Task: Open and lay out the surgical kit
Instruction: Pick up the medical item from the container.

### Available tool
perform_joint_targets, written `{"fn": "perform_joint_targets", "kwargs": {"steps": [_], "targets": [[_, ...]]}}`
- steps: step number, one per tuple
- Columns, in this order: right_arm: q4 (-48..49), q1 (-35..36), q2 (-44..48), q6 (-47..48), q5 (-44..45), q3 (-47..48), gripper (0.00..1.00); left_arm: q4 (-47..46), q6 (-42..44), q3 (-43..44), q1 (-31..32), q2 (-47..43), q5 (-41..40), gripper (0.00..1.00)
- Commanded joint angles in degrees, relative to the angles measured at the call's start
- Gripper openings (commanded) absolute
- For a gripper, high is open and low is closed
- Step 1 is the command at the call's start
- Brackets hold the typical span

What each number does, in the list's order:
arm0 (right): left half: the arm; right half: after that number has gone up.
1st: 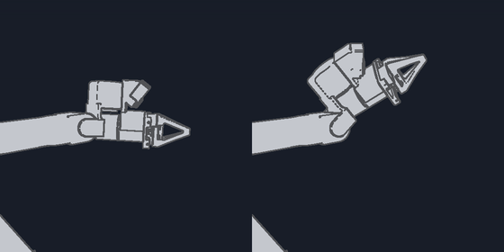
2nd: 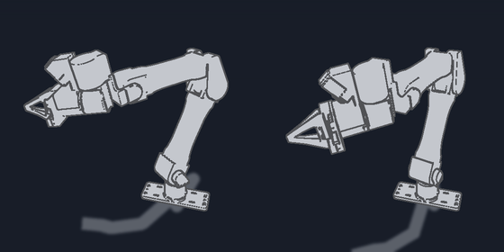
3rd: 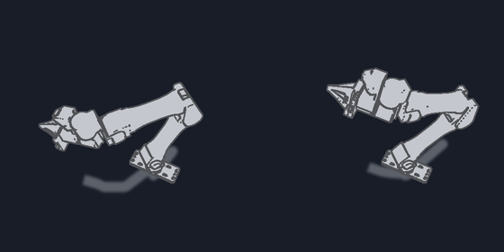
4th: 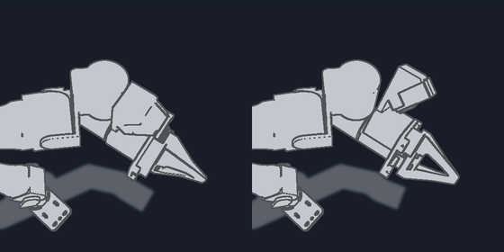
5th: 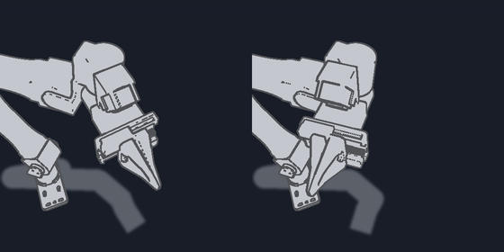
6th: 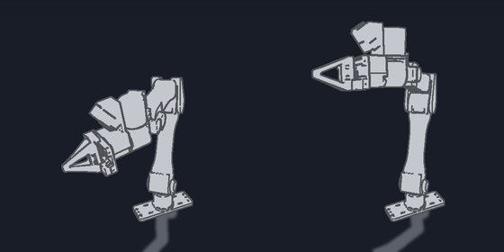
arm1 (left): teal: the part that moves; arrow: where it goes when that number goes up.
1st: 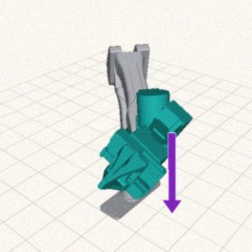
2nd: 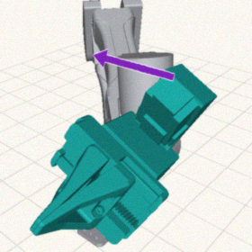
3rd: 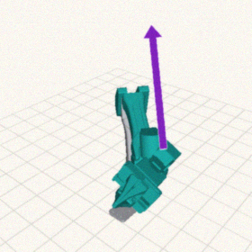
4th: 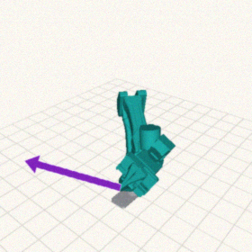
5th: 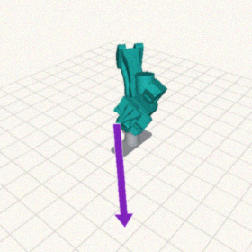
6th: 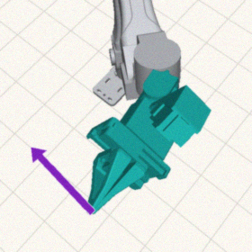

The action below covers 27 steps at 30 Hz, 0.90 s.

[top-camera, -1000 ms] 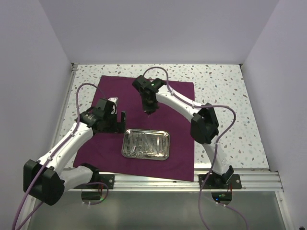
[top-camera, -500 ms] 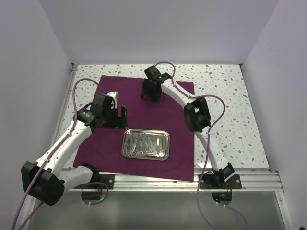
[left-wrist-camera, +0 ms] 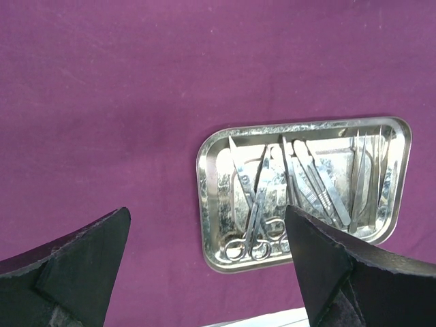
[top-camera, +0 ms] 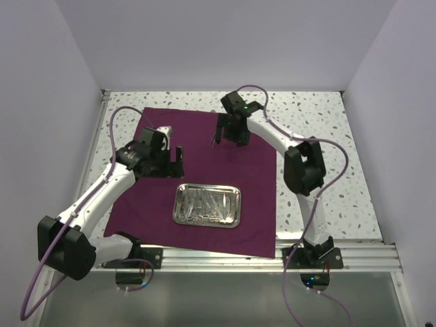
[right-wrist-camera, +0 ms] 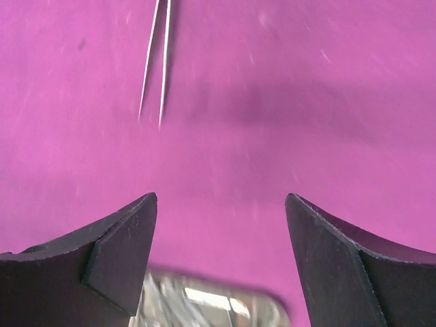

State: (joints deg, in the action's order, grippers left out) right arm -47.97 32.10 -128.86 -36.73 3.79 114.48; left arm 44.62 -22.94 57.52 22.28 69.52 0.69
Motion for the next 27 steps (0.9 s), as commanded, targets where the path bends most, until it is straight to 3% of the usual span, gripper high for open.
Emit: {"fn": "perform_joint_targets", "kwargs": {"steps": [1, 3, 5, 6, 9, 15, 27], "targets": [[-1.4, 0.8, 13.7, 3.0, 1.1, -9.3, 0.80, -4.4, 1.5, 2.4, 0.0, 1.1, 0.5, 0.99], [-0.5, 1.4, 19.9, 2.6, 0.3, -14.7, 0.74, -4.8, 1.9, 2.3, 0.0, 1.7, 0.5, 0.99], [-0.5, 1.7, 22.8, 2.0, -1.5, -21.3, 0.69, -5.7, 2.2, 1.9, 0.0, 2.0, 0.7, 0.99], [-0.4, 2.6, 24.8, 1.8, -2.7, -23.2, 0.62, -5.9, 2.5, 1.5, 0.0, 2.2, 0.8, 0.99], [-0.5, 6.5, 27.1, 1.4, -2.5, -30.2, 0.55, -7.3, 3.0, -0.6, 0.0, 2.4, 0.9, 0.98], [0.1, 13.9, 28.5, -2.6, -2.0, -37.0, 0.50, -8.1, 3.5, -3.4, 0.0, 1.7, 1.5, 0.97], [3.1, 15.8, 28.6, -6.9, -2.6, -44.3, 0.46, -7.8, 3.9, -6.6, 0.0, -1.0, 1.2, 0.97]]}}
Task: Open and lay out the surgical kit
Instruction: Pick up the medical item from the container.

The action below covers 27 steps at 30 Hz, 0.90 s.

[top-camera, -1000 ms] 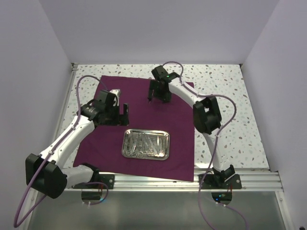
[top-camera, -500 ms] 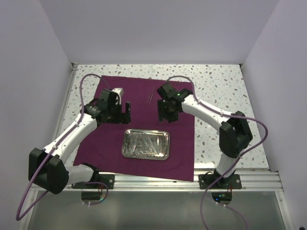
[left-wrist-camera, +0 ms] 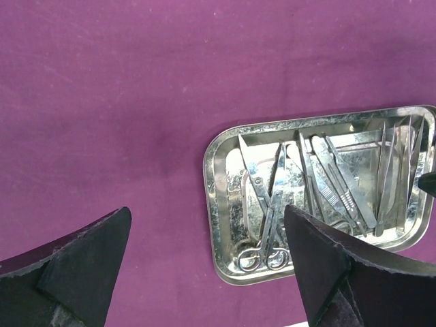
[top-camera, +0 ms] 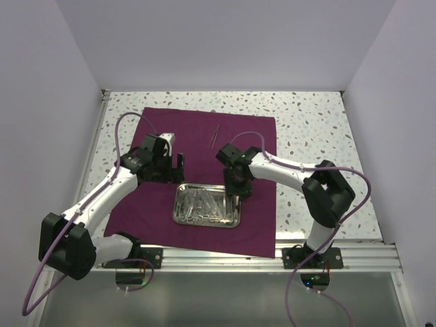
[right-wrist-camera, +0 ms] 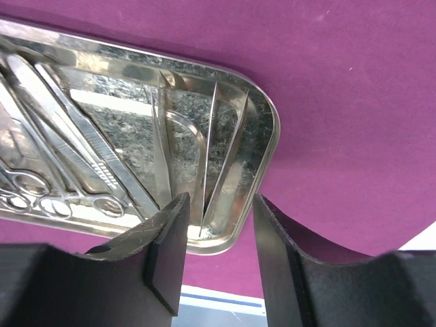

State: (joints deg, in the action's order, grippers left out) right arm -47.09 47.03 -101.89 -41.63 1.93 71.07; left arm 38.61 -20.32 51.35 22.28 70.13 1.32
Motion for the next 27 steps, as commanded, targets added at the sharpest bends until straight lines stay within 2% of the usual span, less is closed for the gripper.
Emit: {"fn": "perform_joint_targets", "kwargs": {"steps": [1, 19, 27], "targets": [[3.1, 1.0, 1.2, -2.1, -1.2, -1.1, 0.44, -1.9, 1.2, -0.4, 0.0, -1.8, 0.5, 0.97], [1.3, 2.5, -2.7, -0.9, 1.6, -0.1, 0.37, -2.0, 0.7, -0.7, 0.0, -1.9, -0.1, 0.97], [4.9, 2.5, -6.0, -0.5, 1.1, -3.0, 0.25, -2.4, 0.8, -1.0, 0.0, -1.5, 0.2, 0.97]]}}
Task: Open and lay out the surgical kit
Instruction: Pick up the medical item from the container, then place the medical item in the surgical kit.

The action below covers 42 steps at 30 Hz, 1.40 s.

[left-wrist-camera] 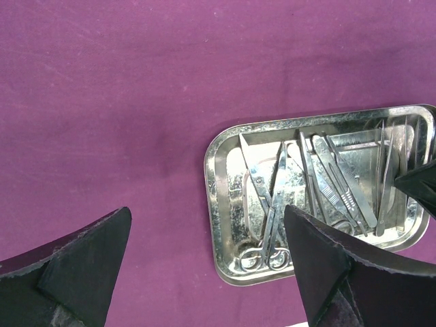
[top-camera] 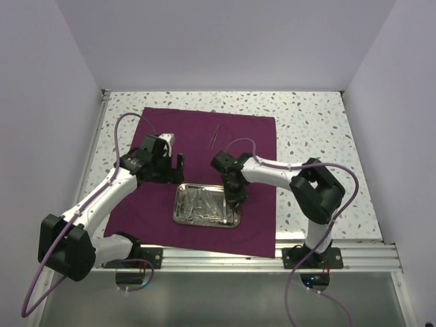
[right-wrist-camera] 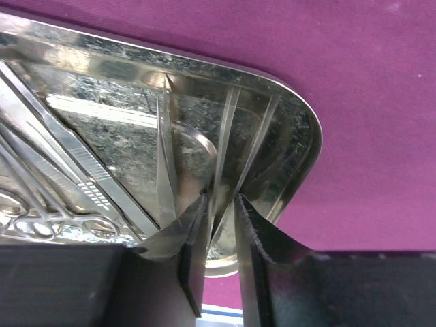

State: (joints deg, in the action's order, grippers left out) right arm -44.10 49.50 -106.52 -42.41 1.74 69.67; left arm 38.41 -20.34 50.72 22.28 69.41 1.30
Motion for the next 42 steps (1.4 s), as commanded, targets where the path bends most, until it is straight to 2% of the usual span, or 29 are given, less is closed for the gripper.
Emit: {"fn": "perform_joint_targets", "kwargs": {"steps": [1, 5, 6, 7, 12, 15, 20, 25, 27, 34, 37, 39, 42], "targets": [[2.3, 0.1, -2.6, 0.5, 1.3, -2.3, 0.23, -2.3, 0.7, -0.4, 0.0, -0.8, 0.3, 0.97], [3.0, 0.2, -4.9, 1.3, 1.0, -2.7, 0.13, -2.4, 0.7, -0.5, 0.0, -0.8, 0.5, 0.97], [2.7, 0.2, -5.0, 1.5, 1.2, -2.5, 0.05, -2.4, 0.7, -0.5, 0.0, -0.8, 0.4, 0.97], [2.3, 0.2, -5.0, 1.5, 1.2, -2.3, 0.00, -2.4, 0.7, -0.4, 0.0, -0.8, 0.5, 0.97], [-3.1, 0.2, -1.8, 2.7, 4.0, 1.7, 0.00, -2.5, 0.6, -0.6, 0.0, -0.9, 0.2, 0.97], [-8.3, 0.2, -0.6, 3.8, 6.7, 7.7, 0.00, -3.2, 0.4, -1.1, 0.0, -0.9, 0.9, 0.97], [-15.7, 0.1, -2.5, 6.2, 10.8, 23.7, 0.00, -3.8, 0.1, -1.8, 0.0, -1.3, 1.4, 0.97], [-18.1, -2.2, -10.9, 9.9, 14.3, 39.1, 0.00, -3.9, 0.1, -1.9, 0.0, -1.8, 1.3, 0.97], [-17.2, -4.3, -13.9, 10.7, 15.5, 42.3, 0.00, -3.9, 0.1, -1.9, 0.0, -2.0, 1.4, 0.97], [-14.6, -10.5, -29.0, 11.9, 14.2, 61.4, 0.00, -3.6, 0.4, -1.6, 0.0, -2.3, 2.0, 0.98], [-12.9, -12.0, -35.1, 13.0, 13.6, 69.0, 0.00, -0.8, 0.9, 0.6, 0.0, -1.2, 1.0, 0.97], [-11.4, -13.1, -38.2, 12.6, 13.1, 72.3, 0.00, 1.2, 1.3, 2.4, 0.0, -1.2, 0.4, 0.97], [-7.0, -14.8, -39.6, 11.7, 12.1, 72.3, 0.00, 3.1, 1.5, 4.6, 0.0, -1.4, -0.7, 0.97]]}}
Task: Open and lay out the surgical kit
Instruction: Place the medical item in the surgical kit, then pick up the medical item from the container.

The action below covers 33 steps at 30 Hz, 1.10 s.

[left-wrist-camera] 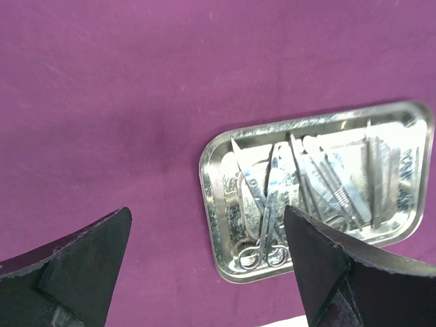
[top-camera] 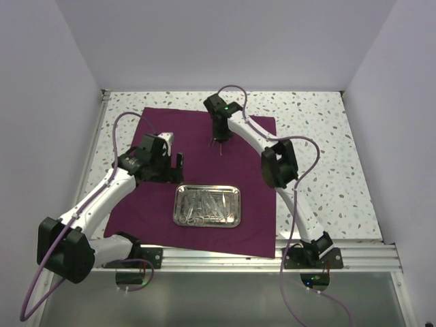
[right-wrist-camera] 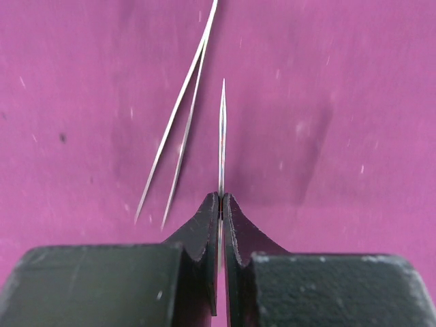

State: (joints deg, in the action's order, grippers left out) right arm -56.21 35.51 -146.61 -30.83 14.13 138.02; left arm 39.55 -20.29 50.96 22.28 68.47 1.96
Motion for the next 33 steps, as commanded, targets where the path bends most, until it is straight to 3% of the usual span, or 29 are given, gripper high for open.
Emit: {"fn": "perform_joint_targets", "kwargs": {"steps": [1, 6, 12, 13, 16, 18, 23, 27, 33], "targets": [[6.3, -1.1, 0.1, -0.1, -1.5, 3.8, 0.00, 2.5, 1.5, 5.0, 0.0, -0.3, -1.6, 0.97], [11.4, -2.7, -1.2, -1.3, -4.0, 4.7, 0.00, 4.5, 1.0, 8.2, 0.0, 1.6, -1.8, 0.97], [12.3, -3.8, -1.3, -2.3, -7.2, 3.0, 0.26, 4.4, -0.2, 11.1, 0.0, 4.0, -1.8, 0.97], [12.5, -4.0, -0.4, -2.0, -7.1, 2.3, 0.36, 4.2, -0.2, 11.7, 0.0, 4.6, -1.7, 0.99], [12.3, -4.3, 2.6, -1.6, -6.3, -0.8, 0.55, 3.3, -0.2, 12.8, 0.0, 5.4, -0.4, 1.00], [11.6, -4.6, 4.3, -1.5, -5.3, -2.5, 0.57, 2.8, -0.2, 13.1, 0.0, 5.6, 0.3, 1.00], [10.8, -4.8, 16.5, -0.1, -0.9, -11.9, 0.65, 0.1, 0.6, 13.2, 1.8, 7.1, 4.5, 1.00], [11.2, -4.8, 28.5, 0.9, 4.3, -22.9, 0.76, -2.8, 0.4, 13.0, 7.0, 9.4, 5.7, 0.99], [8.6, -4.8, 46.9, 0.9, 7.8, -39.4, 0.79, -5.0, -2.6, 15.8, 18.0, 17.7, 3.5, 0.96]]}}
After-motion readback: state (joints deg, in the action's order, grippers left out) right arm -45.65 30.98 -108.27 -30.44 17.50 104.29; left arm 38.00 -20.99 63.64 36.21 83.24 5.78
